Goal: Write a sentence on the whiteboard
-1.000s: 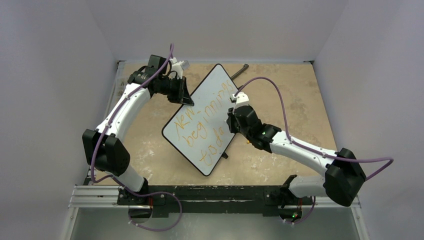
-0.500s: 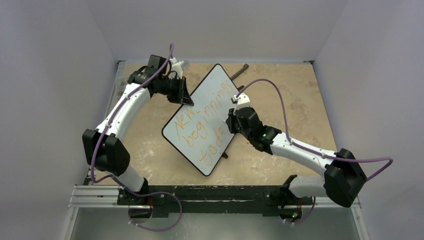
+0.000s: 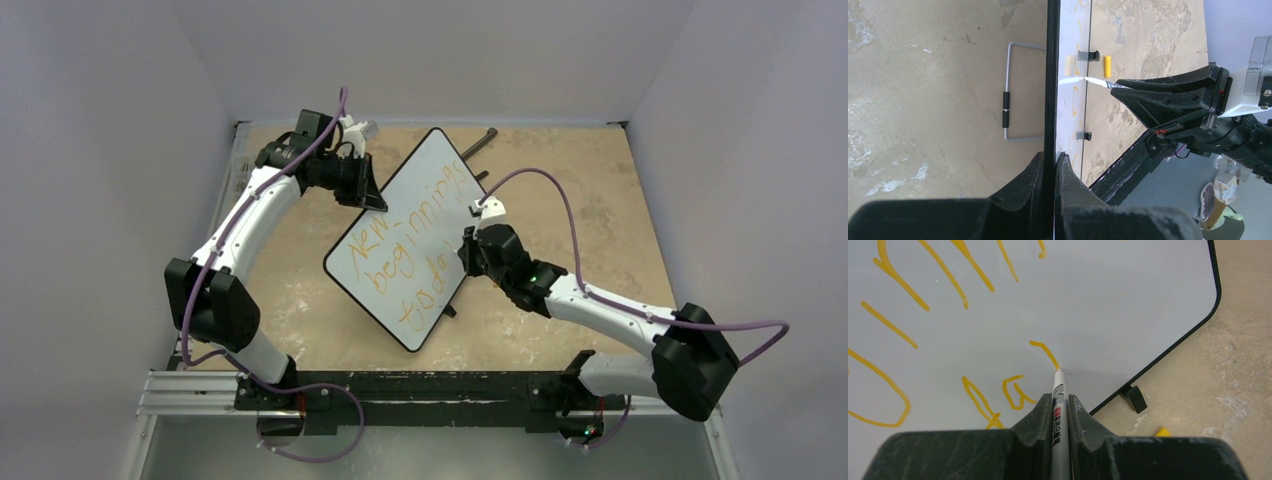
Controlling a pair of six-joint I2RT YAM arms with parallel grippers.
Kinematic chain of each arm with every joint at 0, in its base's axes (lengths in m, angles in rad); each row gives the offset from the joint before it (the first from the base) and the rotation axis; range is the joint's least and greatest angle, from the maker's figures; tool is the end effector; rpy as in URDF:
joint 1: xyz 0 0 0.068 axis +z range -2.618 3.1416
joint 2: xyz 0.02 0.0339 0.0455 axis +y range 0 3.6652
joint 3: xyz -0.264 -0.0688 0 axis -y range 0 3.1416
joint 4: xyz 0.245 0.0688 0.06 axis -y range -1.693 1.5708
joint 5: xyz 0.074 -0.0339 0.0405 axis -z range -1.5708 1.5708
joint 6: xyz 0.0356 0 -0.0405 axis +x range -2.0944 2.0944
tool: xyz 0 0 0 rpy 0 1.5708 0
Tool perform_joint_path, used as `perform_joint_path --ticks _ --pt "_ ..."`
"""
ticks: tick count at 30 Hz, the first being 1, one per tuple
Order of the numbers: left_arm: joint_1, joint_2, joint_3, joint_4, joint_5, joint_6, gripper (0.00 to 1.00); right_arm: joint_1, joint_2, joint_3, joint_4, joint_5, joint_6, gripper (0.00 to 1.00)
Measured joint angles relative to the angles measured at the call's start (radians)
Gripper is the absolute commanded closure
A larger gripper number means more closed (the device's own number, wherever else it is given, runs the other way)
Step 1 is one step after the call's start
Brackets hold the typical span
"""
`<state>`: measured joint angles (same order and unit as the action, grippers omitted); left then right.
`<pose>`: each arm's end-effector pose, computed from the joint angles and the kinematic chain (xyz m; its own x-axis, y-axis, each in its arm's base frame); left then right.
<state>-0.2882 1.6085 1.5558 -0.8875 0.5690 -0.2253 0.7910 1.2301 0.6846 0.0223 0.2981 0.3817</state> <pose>0.3197 -0.1148 0.3403 -0.8763 0.0635 -0.4775 0.3573 0.7506 -0.5559 0.1944 0.1817 0.2325 -0.5126 -0.0120 -0.8585 -0.3339 0.9240 0.1865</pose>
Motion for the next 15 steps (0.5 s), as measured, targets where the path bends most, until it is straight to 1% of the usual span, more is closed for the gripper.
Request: perform_joint_path --ticks 5,15 --pt "0.000 0.000 0.000 0.000 0.000 0.000 1.00 0.000 0.008 0.007 -0.009 0.015 -0.001 1.00" --pt "0.000 0.000 0.000 0.000 -0.001 0.000 1.00 -0.009 0.075 0.091 -0.072 0.066 -0.029 1.00"
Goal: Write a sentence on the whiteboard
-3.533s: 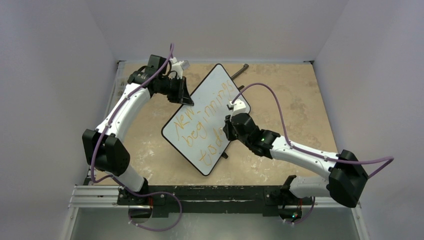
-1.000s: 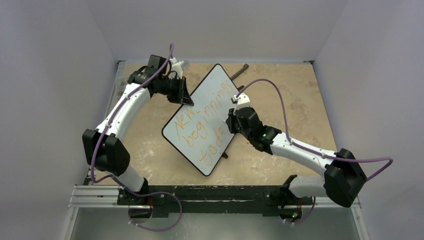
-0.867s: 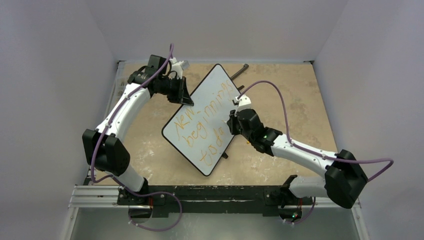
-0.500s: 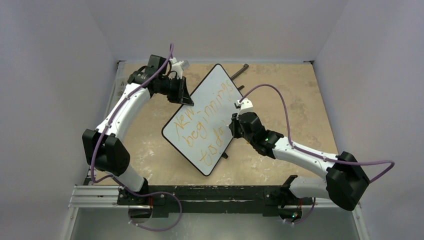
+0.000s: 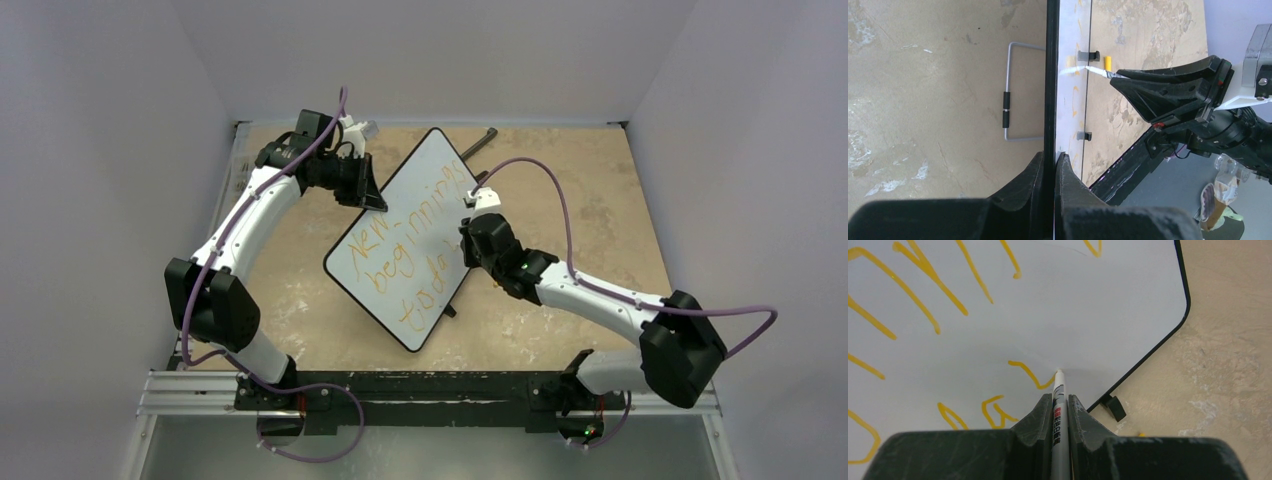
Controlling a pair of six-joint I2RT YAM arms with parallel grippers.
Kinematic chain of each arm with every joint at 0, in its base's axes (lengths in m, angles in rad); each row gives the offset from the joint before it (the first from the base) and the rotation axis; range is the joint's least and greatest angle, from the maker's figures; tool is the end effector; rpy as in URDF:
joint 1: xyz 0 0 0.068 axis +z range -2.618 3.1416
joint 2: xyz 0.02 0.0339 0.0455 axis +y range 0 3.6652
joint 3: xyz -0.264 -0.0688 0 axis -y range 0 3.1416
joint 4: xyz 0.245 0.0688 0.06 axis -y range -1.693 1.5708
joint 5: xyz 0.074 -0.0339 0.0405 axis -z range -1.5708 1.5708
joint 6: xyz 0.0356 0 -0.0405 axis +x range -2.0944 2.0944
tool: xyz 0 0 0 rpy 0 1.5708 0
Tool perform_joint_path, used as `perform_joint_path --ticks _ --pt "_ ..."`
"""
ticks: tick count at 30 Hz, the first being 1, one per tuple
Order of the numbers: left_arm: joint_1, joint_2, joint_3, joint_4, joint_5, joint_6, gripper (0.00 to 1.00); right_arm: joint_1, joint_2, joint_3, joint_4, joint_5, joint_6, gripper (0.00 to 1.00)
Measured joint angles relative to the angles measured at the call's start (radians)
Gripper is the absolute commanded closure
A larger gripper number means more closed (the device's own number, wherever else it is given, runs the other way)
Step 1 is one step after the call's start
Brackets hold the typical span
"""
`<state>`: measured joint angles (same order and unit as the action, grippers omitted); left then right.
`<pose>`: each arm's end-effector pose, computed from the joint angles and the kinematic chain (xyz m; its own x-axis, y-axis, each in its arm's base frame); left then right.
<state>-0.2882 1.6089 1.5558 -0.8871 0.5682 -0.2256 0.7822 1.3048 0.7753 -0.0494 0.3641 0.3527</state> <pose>0.3198 -0.1148 0.3402 -0.8764 0.0632 -0.4775 0.3568 0.7511 -0.5555 0.2091 0.1899 0.2376 -0.5187 -0.0603 -0.8528 -0.2856 0.9524 0.1063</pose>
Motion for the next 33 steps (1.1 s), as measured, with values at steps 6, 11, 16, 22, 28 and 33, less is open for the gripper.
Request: perform_joint_path --ticks 6,11,16,22,28,33 --pt "0.001 0.002 0.000 -0.001 0.000 -0.002 1.00 -0.016 0.043 0.055 -0.011 0.016 -0.026 1.00" --pt "0.001 0.002 0.000 -0.001 -0.001 -0.005 1.00 -0.027 0.071 0.101 -0.013 0.017 -0.045 1.00" --pt "0.002 0.002 0.000 -0.003 -0.002 -0.012 1.00 -0.036 0.097 0.150 -0.018 0.016 -0.060 1.00" --pt "0.002 0.002 0.000 -0.005 -0.003 -0.019 1.00 -0.037 0.110 0.179 -0.018 0.010 -0.067 1.00" --pt "0.002 0.002 0.000 -0.005 -0.003 -0.019 1.00 -0.037 0.108 0.172 -0.012 0.007 -0.066 1.00" --pt "0.002 0.002 0.000 -0.006 -0.004 -0.019 1.00 -0.037 0.076 0.118 0.011 -0.008 -0.057 1.00"
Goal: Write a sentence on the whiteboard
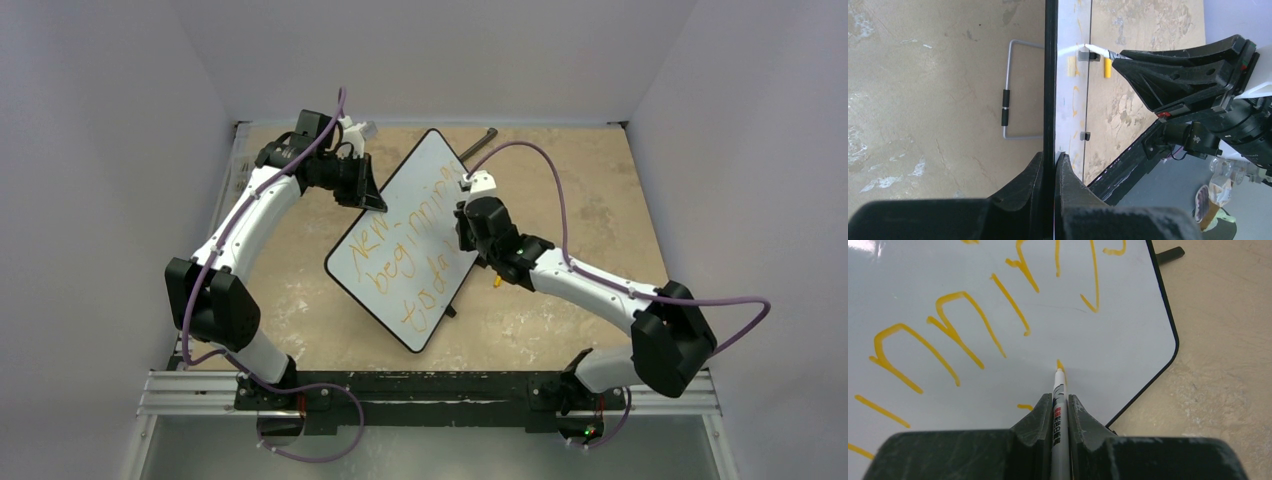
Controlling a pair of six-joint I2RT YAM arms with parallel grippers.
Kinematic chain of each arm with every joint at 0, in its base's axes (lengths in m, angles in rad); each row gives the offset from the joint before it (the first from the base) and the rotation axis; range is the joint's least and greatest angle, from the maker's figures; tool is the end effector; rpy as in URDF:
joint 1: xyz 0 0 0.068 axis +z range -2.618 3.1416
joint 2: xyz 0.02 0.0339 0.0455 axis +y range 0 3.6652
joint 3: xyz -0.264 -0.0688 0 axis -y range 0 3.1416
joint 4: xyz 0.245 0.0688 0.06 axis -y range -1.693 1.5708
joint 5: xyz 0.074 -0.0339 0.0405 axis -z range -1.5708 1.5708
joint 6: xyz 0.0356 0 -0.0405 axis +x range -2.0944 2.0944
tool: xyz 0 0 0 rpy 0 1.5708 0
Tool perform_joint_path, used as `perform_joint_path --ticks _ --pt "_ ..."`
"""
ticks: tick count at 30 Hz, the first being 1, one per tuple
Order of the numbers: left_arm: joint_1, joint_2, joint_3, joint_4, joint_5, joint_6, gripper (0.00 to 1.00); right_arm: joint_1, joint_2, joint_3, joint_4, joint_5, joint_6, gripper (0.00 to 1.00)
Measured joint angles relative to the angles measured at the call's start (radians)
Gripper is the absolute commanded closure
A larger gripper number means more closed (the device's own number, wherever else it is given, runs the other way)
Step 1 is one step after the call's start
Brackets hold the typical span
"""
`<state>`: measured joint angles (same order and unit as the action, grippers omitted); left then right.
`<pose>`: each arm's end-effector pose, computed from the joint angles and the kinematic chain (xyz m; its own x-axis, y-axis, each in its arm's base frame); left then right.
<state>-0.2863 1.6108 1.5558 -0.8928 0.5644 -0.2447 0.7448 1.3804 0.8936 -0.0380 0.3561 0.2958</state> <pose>0.3200 -0.1141 0.3392 -0.8862 0.0475 -0.4608 0.3332 0.7564 -0.5628 0.2345 0.1993 0.2574 -0.4729 -0.0644 -0.8788 -0.2881 0.9538 0.0852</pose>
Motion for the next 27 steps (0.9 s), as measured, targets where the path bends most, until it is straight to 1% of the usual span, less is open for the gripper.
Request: perform_joint_path --ticks 9,20,27 --pt "0.000 0.000 0.000 0.000 0.000 0.001 1.00 0.000 -0.064 -0.107 -0.010 -0.034 0.017 1.00" --pt "0.000 0.000 0.000 0.001 0.003 0.001 1.00 0.000 -0.103 -0.192 -0.021 -0.043 0.036 1.00" --pt "0.000 0.000 0.000 0.001 0.004 0.002 1.00 0.000 -0.127 -0.216 -0.033 -0.079 0.045 1.00"
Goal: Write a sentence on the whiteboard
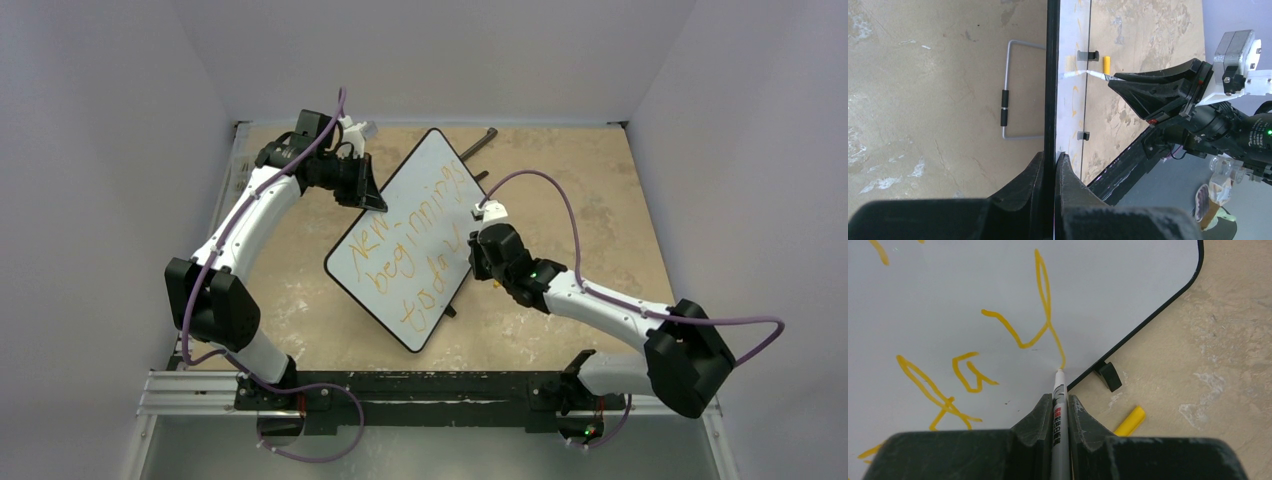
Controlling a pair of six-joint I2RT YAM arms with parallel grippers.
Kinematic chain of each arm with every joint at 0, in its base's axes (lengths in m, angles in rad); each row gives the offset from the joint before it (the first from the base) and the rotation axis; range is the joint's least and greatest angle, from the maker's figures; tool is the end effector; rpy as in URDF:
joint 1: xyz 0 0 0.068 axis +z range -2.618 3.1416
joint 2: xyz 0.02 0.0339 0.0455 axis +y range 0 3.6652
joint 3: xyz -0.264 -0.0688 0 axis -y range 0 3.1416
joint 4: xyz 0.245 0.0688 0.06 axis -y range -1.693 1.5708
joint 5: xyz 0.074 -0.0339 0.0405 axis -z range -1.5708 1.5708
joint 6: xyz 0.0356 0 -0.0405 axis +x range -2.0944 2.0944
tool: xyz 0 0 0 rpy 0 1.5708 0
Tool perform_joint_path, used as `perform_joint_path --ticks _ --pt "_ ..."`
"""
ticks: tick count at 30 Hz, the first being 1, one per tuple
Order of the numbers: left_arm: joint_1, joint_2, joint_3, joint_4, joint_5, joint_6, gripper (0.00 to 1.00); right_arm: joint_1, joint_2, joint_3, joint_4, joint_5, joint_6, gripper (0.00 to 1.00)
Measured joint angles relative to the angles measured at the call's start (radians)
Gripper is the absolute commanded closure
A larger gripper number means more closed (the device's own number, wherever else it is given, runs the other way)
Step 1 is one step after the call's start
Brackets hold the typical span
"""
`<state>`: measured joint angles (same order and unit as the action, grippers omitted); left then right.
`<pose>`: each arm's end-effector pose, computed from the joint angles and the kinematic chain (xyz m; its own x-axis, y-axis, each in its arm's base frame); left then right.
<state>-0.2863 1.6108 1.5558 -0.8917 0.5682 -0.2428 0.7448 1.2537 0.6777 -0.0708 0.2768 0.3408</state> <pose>0.3200 -0.1142 0.3393 -0.8854 0.0494 -0.4622 0.3367 0.7537 -0.5644 0.1994 0.1706 0.2160 -0.5819 -0.0992 -0.8072 -0.3153 0.9424 0.1115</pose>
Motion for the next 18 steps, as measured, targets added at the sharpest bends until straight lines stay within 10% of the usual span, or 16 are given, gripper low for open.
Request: perform_joint_path --ticks 18 --pt "0.000 0.000 0.000 0.004 0.006 0.018 1.00 0.000 -0.034 -0.003 -0.018 -0.095 0.022 1.00"
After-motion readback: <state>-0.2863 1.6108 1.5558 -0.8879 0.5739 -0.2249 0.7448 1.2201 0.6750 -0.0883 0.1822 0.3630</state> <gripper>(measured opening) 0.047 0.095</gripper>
